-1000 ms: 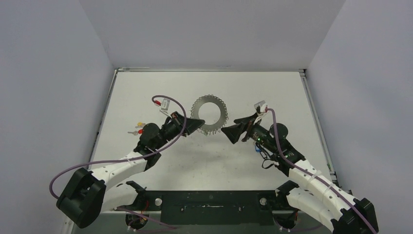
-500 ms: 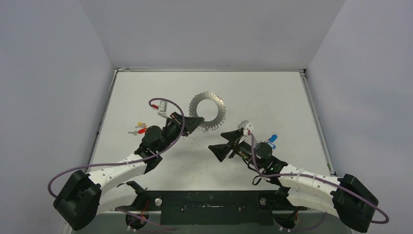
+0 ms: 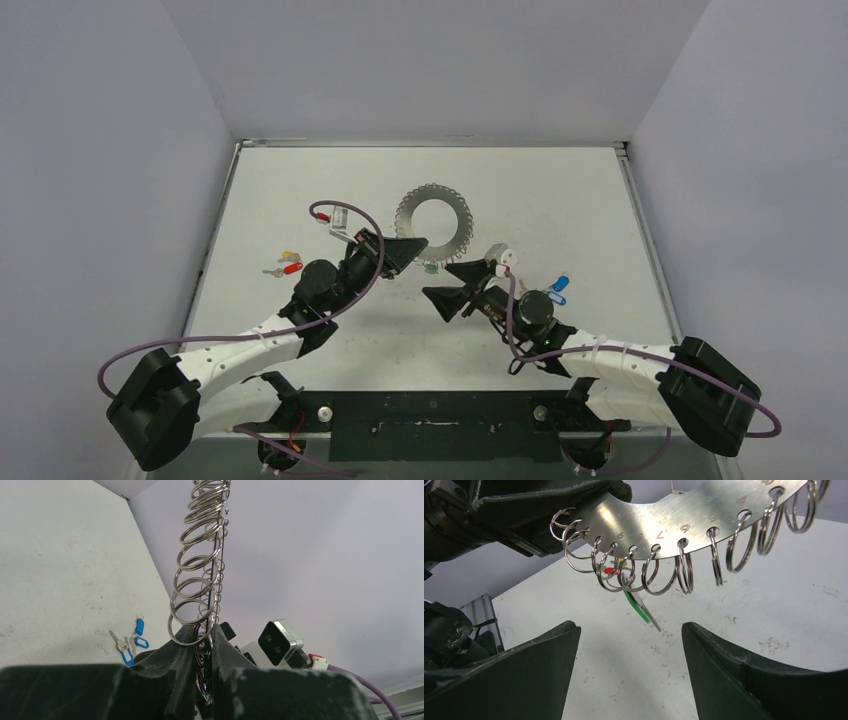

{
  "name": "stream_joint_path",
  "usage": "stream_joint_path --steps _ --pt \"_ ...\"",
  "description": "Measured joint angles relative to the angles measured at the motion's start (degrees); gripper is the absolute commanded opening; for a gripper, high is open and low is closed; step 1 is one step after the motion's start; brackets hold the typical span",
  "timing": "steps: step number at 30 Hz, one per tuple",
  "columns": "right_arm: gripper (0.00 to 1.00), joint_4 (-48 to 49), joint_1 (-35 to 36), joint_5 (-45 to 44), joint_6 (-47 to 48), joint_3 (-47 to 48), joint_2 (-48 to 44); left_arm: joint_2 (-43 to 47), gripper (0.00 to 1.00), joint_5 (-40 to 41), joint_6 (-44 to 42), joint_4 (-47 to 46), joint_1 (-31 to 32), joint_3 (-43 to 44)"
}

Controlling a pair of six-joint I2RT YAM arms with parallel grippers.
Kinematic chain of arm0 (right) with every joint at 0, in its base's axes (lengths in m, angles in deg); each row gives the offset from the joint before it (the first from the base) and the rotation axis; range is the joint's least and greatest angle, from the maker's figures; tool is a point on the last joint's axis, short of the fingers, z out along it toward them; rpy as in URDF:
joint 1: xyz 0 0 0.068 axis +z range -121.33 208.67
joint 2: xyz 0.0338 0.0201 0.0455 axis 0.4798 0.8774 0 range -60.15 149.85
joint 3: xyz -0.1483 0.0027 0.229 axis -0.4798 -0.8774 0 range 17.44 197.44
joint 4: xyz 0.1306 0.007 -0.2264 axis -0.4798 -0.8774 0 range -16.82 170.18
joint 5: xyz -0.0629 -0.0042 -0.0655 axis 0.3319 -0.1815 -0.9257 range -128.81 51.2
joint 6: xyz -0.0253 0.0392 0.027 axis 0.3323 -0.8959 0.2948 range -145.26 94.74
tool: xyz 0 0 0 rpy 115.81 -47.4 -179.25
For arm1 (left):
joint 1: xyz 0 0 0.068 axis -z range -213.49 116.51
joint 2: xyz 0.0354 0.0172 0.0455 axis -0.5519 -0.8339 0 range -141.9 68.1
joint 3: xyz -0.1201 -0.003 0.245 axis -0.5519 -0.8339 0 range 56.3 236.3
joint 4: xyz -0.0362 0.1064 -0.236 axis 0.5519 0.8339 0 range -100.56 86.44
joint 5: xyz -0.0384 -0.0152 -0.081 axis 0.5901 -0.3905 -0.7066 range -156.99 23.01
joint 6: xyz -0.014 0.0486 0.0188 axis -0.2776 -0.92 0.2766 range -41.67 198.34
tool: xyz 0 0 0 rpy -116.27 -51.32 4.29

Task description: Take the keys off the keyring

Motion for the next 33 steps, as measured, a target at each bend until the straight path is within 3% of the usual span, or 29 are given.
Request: stream_joint_path --steps 7,12,16,28,33 --pt "0.56 3.7 0.1 1.2 0.0 1.0 4.0 0.0 0.00 1.3 0.0 0.0 1.4 0.7" --pt "0.29 4.5 0.3 1.4 0.1 1.0 4.1 0.1 0.00 1.8 -0.1 0.0 1.9 0.9" --pt "0.00 4.6 0.3 1.6 0.4 1.0 3.9 0.2 0.00 2.4 -0.2 0.0 2.1 0.9" --pt "0.00 -6.4 0.4 1.7 0.8 0.5 -12.2 3.2 0.00 6.6 -1.6 0.0 2.1 -0.5" --pt "0.00 -10.5 0.4 1.8 1.1 0.5 -13.1 3.2 0.00 6.9 -1.6 0.0 2.1 -1.0"
